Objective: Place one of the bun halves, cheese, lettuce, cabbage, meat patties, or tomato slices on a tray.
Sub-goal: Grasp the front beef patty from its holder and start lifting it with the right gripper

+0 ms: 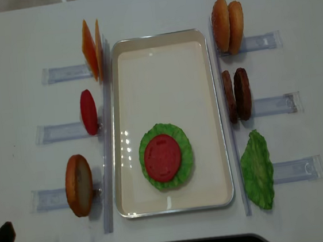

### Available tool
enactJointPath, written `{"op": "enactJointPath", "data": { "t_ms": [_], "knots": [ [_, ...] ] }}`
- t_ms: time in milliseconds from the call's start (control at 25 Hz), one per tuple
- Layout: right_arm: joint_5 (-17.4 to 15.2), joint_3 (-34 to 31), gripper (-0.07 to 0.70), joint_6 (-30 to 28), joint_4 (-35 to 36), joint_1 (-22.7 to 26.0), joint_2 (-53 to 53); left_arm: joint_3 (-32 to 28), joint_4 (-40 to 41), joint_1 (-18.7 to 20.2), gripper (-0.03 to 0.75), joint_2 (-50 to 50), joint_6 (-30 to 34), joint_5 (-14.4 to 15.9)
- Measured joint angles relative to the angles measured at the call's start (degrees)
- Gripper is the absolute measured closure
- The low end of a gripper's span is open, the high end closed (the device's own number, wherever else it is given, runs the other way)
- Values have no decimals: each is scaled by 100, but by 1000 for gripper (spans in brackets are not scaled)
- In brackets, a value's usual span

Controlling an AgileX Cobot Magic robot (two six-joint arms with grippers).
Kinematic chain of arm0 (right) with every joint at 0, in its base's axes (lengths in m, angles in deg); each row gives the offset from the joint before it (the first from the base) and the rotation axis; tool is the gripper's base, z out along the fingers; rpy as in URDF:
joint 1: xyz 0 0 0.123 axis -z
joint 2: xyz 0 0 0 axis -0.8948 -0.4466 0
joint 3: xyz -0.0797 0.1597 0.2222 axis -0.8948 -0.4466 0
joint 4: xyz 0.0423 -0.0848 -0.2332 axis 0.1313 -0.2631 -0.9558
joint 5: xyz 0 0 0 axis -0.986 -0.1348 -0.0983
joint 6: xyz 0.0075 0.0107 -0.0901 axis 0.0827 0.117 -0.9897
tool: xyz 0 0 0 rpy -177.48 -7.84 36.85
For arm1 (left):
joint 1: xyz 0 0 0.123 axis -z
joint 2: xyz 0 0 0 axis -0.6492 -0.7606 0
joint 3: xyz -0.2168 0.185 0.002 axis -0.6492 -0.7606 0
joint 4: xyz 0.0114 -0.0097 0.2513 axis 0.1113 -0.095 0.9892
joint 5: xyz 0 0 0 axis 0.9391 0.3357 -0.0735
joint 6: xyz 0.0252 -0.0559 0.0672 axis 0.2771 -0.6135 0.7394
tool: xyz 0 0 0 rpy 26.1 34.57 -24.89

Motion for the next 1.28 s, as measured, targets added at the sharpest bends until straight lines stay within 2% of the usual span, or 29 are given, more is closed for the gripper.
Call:
{"op": "enactJointPath", "data": {
  "t_ms": [120, 440, 600, 920, 1120, 1280],
  "knots": [
    [0, 0, -25, 0, 0, 0, 0, 0, 0, 0, 24, 0, 0, 0],
    [27, 7, 99, 0, 105, 0, 0, 0, 0, 0, 24, 0, 0, 0],
    [-26, 63, 125, -20, 163, 0, -168, 0, 0, 0, 24, 0, 0, 0],
    [-108, 351, 145, -46, 213, 0, -1870, 0, 0, 0, 24, 0, 0, -5],
    [-128, 930, 145, -52, 213, 0, -3178, 0, 0, 0, 24, 0, 0, -5],
    [-266, 1643, 145, -57, 213, 0, -4243, 0, 0, 0, 24, 0, 0, -5]
  ]
}}
